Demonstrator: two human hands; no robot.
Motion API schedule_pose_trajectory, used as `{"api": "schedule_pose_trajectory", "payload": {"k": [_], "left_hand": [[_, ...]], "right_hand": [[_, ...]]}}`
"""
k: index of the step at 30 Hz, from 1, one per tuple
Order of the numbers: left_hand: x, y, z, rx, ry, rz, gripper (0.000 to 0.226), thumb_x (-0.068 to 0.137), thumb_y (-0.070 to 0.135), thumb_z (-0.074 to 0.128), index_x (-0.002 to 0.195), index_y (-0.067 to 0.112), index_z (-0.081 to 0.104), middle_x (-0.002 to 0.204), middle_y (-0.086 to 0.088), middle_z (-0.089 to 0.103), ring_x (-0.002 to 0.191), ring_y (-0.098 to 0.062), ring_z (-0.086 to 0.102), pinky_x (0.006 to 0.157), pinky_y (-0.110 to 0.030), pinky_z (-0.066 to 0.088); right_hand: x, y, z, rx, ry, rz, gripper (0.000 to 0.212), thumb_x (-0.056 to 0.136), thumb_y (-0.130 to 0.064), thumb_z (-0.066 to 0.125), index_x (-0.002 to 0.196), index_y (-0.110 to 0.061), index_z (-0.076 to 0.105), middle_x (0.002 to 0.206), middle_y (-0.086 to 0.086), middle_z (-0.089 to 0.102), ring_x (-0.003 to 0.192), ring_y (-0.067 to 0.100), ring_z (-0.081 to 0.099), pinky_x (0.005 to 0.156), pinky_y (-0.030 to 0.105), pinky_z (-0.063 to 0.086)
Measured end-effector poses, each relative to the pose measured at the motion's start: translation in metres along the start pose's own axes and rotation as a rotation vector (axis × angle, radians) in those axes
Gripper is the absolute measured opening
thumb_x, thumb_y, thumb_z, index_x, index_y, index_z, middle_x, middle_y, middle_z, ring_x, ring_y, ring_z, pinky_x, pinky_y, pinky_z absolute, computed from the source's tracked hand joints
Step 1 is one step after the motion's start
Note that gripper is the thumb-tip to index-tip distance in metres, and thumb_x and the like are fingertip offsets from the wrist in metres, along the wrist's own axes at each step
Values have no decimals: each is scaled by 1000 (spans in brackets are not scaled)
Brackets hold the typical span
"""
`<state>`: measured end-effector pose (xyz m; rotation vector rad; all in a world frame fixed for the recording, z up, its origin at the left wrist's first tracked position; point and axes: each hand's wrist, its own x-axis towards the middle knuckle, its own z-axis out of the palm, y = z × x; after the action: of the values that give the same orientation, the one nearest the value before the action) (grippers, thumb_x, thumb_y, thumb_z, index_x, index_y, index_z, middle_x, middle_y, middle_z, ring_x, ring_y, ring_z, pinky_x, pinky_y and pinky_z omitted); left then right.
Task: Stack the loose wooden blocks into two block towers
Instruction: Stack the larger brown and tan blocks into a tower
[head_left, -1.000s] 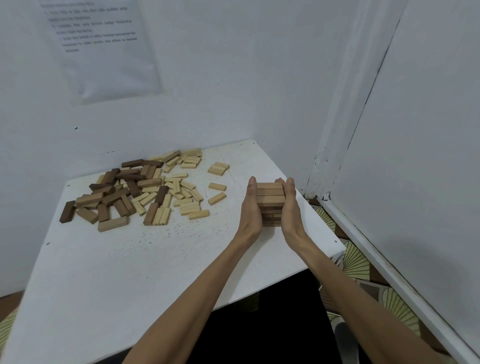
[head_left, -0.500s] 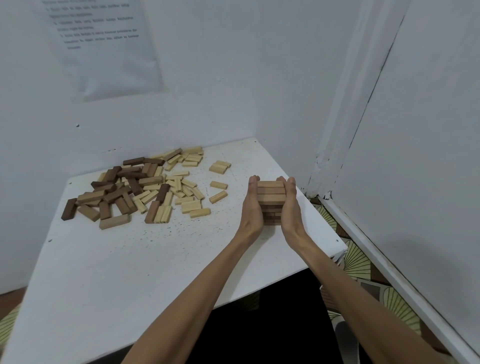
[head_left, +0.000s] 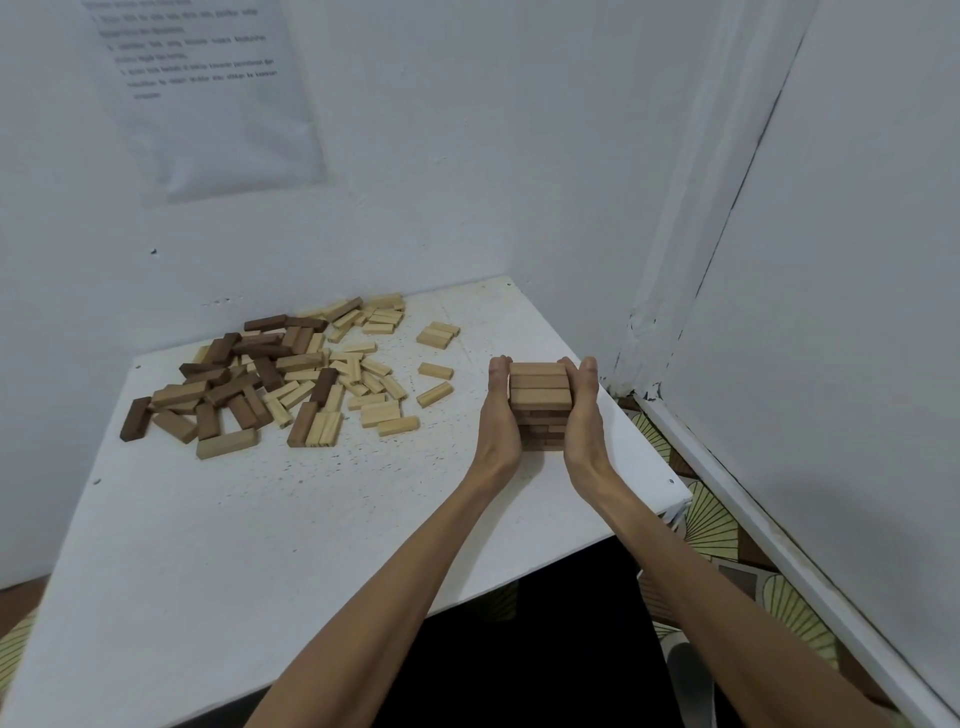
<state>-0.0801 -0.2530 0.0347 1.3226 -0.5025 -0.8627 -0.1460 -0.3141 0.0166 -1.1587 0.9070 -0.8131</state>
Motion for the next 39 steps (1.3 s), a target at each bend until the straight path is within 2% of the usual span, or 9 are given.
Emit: {"api": "schedule_pose_trajectory", "payload": {"k": [6, 10, 15, 21, 26, 32, 35, 37, 39], "left_hand": [[6, -11, -1, 13, -6, 23, 63, 107, 60, 15, 105, 34, 72, 104, 5, 78, 95, -2, 72, 75, -13, 53], [8, -14, -1, 8, 6, 18, 68, 105, 64, 16, 114, 28, 72, 114, -3, 76, 104, -10, 72, 82, -20, 55], [10, -16, -1, -8, 9, 18, 71, 104, 65, 15, 117, 25, 72, 115, -5, 76, 106, -13, 72, 88, -24, 55], [10, -15, -2, -36, -9, 3, 73, 104, 66, 16, 116, 23, 74, 113, -3, 78, 105, -12, 73, 86, -23, 54], [11, -15, -3, -32, -21, 21, 74, 105, 65, 14, 118, 23, 73, 111, -2, 78, 103, -11, 73, 85, -23, 54], [15, -17, -10, 24, -25, 58, 79, 101, 71, 12, 132, 21, 65, 127, -2, 72, 119, -13, 67, 97, -26, 51], [14, -9, -18, 84, 19, 55, 93, 90, 86, 22, 155, 23, 44, 157, 4, 47, 144, -9, 43, 118, -31, 31], [17, -1, -26, 180, 55, 95, 92, 84, 82, 32, 153, 24, 46, 156, 7, 48, 143, -8, 43, 124, -38, 27], [19, 12, -36, 290, 51, 153, 83, 84, 76, 37, 147, 23, 53, 148, 10, 55, 136, -8, 50, 120, -38, 34]], "right_hand": [[-1, 4, 2, 25, -2, 17, 66, 100, -74, 22, 126, -33, 66, 118, -1, 72, 111, 15, 68, 95, 34, 55], [-2, 9, 3, 33, -17, 29, 76, 97, -78, 23, 129, -25, 68, 116, 2, 74, 110, 16, 70, 96, 35, 56], [-2, 10, 4, 37, -28, 18, 92, 85, -90, 25, 136, -25, 66, 120, 1, 74, 111, 14, 70, 96, 34, 55], [2, 14, 3, 8, -10, 23, 83, 95, -82, 22, 142, -25, 61, 124, 1, 72, 115, 15, 68, 89, 28, 54], [1, 13, 2, 13, -43, 19, 70, 99, -74, 19, 125, -30, 67, 118, -1, 72, 109, 11, 68, 86, 25, 52], [-2, 1, -7, -70, -70, -20, 100, 78, -99, 25, 140, -29, 61, 139, -2, 65, 128, 14, 61, 110, 39, 48], [1, -13, -21, -155, -34, -96, 78, 87, -86, 34, 140, -34, 57, 147, -11, 58, 137, 5, 50, 120, 37, 36], [4, -26, -30, -305, -42, -208, 51, 101, -63, 48, 138, -31, 60, 138, -14, 61, 130, 2, 54, 116, 30, 40], [9, -42, -34, -445, -72, -304, 42, 103, -46, 58, 137, -23, 63, 131, -12, 66, 122, 1, 60, 110, 24, 45]]}}
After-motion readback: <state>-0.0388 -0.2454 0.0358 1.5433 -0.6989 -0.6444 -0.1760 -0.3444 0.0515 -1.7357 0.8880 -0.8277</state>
